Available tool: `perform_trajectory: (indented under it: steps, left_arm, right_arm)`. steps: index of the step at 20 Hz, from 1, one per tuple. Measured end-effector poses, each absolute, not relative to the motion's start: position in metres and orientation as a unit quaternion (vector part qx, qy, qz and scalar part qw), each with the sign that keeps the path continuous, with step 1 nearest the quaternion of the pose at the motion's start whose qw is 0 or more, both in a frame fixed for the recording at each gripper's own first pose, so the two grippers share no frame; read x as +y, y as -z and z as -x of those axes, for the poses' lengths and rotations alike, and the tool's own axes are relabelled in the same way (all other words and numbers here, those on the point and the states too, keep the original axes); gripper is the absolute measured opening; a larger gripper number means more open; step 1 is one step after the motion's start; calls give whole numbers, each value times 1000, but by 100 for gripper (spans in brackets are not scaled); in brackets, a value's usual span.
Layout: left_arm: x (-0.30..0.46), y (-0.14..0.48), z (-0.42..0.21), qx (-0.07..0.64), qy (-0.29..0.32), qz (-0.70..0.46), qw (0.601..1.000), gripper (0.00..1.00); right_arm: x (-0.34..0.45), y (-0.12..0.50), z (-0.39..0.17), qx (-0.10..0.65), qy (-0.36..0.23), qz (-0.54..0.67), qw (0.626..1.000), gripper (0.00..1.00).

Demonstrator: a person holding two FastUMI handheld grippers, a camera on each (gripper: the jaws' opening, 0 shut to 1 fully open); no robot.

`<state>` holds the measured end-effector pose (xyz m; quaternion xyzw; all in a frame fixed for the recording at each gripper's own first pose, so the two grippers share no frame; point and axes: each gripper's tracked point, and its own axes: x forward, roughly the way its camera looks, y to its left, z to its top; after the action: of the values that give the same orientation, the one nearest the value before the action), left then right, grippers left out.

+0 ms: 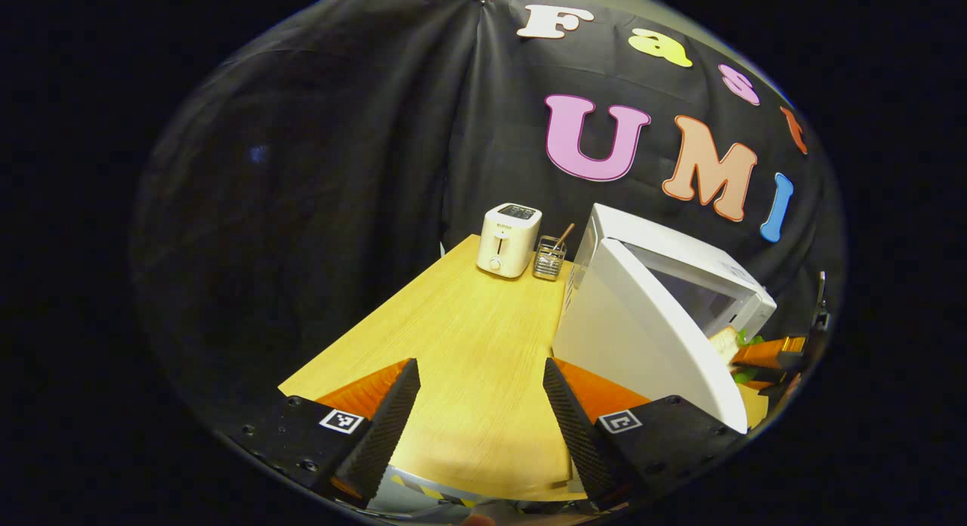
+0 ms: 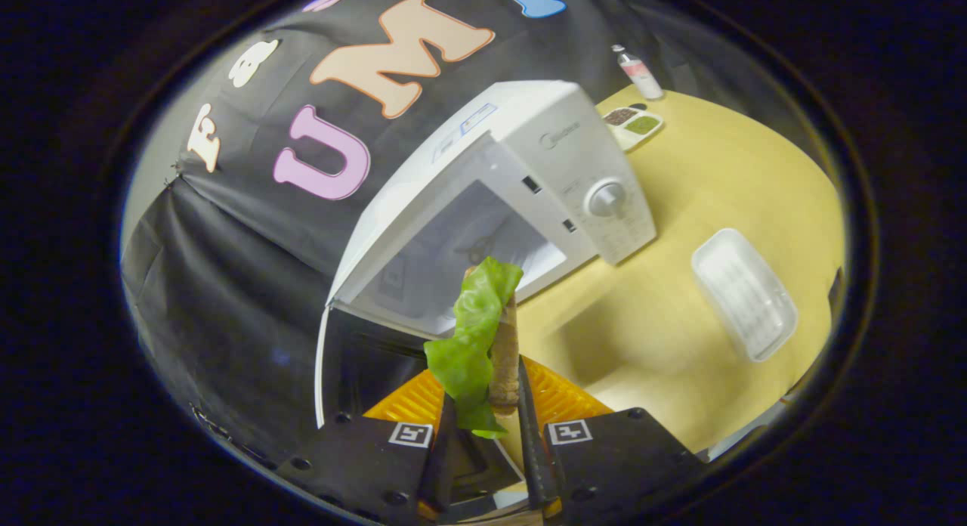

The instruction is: Open the microwave oven with the left hand, put the food in, and close the microwave oven.

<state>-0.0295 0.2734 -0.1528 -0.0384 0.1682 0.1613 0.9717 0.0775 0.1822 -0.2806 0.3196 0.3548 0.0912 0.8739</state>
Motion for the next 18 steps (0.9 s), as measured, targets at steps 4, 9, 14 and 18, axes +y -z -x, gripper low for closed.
perform_trajectory:
  steps: [4, 9, 14, 18]
  left_arm:
    - [284, 155, 33, 171, -170, 37, 970, 97]
    - [290, 168, 41, 193, -181, 50, 963, 97]
    - [290, 176, 40, 210, -177, 52, 960, 98]
    - [277, 183, 33, 222, -165, 65, 959, 97]
  right_arm:
    - [218, 279, -104, 320, -121, -370, 864, 41]
    - [248, 296, -142, 298, -132, -368, 871, 41]
    - [261, 310, -186, 273, -116, -363, 883, 40]
    - [258, 329, -216, 263, -81, -342, 898, 40]
